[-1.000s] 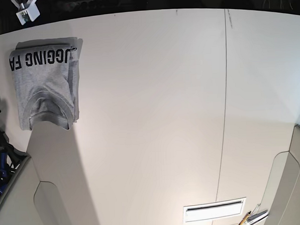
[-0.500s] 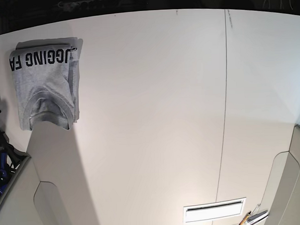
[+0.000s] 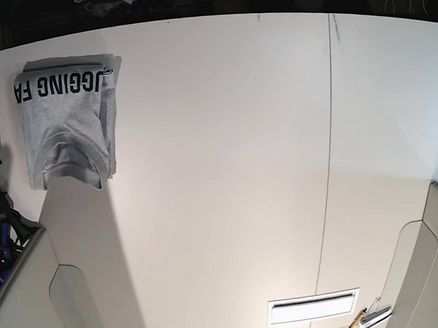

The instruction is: Fold the T-shirt properly

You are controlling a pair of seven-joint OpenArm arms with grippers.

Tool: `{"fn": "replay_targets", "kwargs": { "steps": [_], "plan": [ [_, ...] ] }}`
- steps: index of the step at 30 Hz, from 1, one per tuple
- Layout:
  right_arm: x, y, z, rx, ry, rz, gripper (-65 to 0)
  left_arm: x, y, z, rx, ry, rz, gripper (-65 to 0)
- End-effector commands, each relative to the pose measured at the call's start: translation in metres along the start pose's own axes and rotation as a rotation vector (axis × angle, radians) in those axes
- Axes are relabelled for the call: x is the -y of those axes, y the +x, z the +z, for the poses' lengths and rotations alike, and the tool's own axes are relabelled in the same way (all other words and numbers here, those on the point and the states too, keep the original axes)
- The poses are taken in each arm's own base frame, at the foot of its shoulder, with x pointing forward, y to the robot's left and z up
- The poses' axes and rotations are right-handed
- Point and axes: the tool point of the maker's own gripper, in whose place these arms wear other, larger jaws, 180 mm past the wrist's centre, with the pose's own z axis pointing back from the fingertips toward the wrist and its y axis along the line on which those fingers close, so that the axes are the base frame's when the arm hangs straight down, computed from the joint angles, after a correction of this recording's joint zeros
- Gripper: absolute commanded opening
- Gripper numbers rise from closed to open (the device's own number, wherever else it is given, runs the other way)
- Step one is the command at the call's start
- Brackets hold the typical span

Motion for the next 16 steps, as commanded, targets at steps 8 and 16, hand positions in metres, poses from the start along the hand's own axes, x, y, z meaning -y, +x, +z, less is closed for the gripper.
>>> {"fn": "replay_targets", "kwargs": {
  "steps": [8, 16],
  "plan": [
    [0.039, 0.068, 0.004, 0.221, -0.325, -0.162, -65.0, -0.044, 0.045, -0.013, 0.073, 0.27, 0.057, -65.0],
    [0.024, 0.084, -0.002, 0.275, -0.329, -0.23, -65.0, -0.074, 0.055, 0.0, 0.139, 0.447, 0.077, -65.0]
  ]
}}
